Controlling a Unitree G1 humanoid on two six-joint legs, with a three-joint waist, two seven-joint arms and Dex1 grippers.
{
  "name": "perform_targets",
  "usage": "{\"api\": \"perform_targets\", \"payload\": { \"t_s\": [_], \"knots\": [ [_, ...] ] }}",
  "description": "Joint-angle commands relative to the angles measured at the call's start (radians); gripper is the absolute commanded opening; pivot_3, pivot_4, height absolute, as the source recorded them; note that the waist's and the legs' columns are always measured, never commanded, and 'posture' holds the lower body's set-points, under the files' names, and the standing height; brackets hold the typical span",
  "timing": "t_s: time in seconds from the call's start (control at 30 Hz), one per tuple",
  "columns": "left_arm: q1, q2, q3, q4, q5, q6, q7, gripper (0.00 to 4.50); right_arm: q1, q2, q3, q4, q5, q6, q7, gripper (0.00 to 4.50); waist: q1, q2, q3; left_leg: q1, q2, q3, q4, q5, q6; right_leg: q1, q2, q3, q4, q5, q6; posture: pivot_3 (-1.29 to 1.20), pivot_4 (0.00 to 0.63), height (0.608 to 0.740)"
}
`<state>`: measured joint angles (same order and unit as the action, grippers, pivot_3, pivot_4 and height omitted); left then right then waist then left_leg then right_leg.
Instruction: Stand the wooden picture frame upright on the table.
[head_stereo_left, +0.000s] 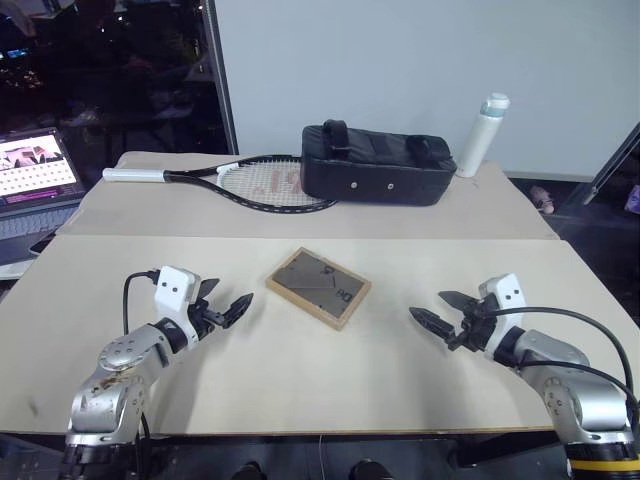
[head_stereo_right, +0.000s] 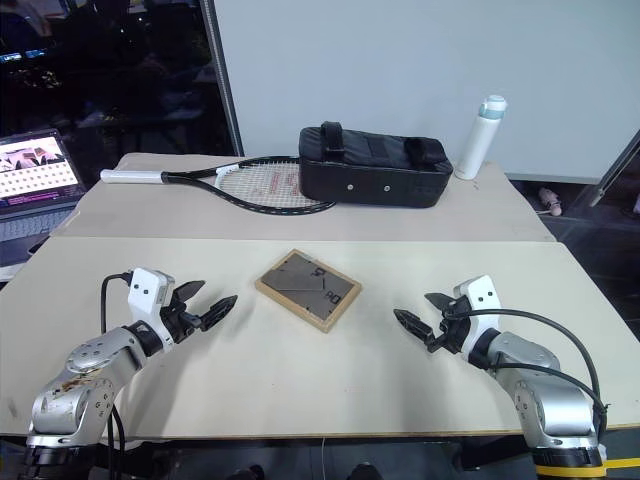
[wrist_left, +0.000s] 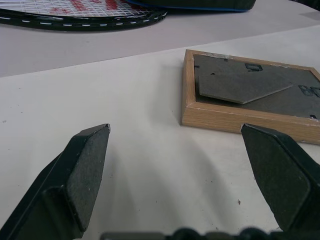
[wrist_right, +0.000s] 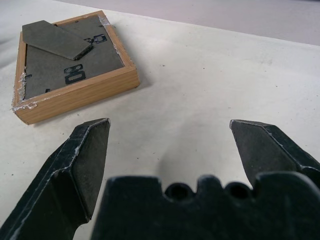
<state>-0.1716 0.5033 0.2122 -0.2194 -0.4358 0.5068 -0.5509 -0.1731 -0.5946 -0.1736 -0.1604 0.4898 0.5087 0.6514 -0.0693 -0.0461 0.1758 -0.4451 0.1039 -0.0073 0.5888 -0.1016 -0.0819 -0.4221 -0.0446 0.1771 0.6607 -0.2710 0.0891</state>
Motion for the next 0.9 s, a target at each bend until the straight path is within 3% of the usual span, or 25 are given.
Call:
{"api": "perform_targets", "payload": {
  "t_s": [0.03,0.17,0.27,0.43,0.5,0.73,0.9],
  "knots": [
    [0.022,0.058,0.03,-0.048,-0.081,0.075,-0.074,4.5,-0.045,-0.023,-0.005,0.025,-0.039,-0.065,0.021,4.22,0.0,0.0,0.0,0.0,0.0,0.0,0.0,0.0,0.0,0.0,0.0,0.0,0.0,0.0,0.0,0.0,0.15,0.721],
    [0.044,0.171,0.052,-0.08,-0.216,0.267,-0.17,3.72,-0.156,-0.045,0.052,0.15,-0.1,-0.119,0.08,3.24,-0.019,0.0,0.0,0.0,0.0,0.0,0.001,0.0,0.0,-0.001,0.0,0.0,0.001,0.0,0.0,0.0,0.15,0.721],
    [0.029,0.197,-0.003,-0.067,-0.197,0.303,-0.165,2.53,-0.281,-0.033,0.158,0.335,-0.214,-0.213,0.127,2.18,-0.027,0.0,0.0,0.001,0.0,0.0,0.001,0.0,0.0,0.0,0.0,0.0,0.001,-0.002,-0.003,0.0,0.15,0.721],
    [-0.072,0.137,-0.113,-0.052,-0.156,0.378,-0.071,0.64,-0.581,0.079,0.277,0.754,-0.364,-0.418,0.157,0.35,-0.03,-0.001,0.001,0.0,0.0,-0.001,0.002,0.0,0.0,0.0,0.0,-0.001,0.001,0.001,0.001,0.0,0.15,0.721],
    [-0.091,0.13,-0.19,-0.06,-0.127,0.389,-0.076,0.02,-0.696,0.149,0.289,0.952,-0.391,-0.493,0.151,0.0,-0.032,-0.001,0.001,-0.001,0.0,-0.002,0.001,0.0,0.0,0.0,0.0,-0.001,0.001,0.001,0.001,0.0,0.15,0.721],
    [-0.169,0.113,-0.287,0.053,-0.045,0.335,-0.111,0.02,-0.857,0.29,0.305,1.321,-0.473,-0.692,0.159,0.0,-0.027,-0.001,0.001,-0.001,-0.001,-0.004,-0.002,-0.001,0.001,0.001,0.0,-0.004,0.0,0.004,-0.007,0.0,0.15,0.721],
    [-0.24,0.085,-0.314,0.133,0.0,0.294,-0.121,0.02,-0.812,0.34,0.294,1.279,-0.424,-0.684,0.421,0.0,-0.032,0.0,0.001,-0.001,-0.001,-0.006,0.002,-0.001,0.001,0.003,0.001,-0.006,0.002,0.003,-0.003,0.0,0.15,0.721]
  ]
}}
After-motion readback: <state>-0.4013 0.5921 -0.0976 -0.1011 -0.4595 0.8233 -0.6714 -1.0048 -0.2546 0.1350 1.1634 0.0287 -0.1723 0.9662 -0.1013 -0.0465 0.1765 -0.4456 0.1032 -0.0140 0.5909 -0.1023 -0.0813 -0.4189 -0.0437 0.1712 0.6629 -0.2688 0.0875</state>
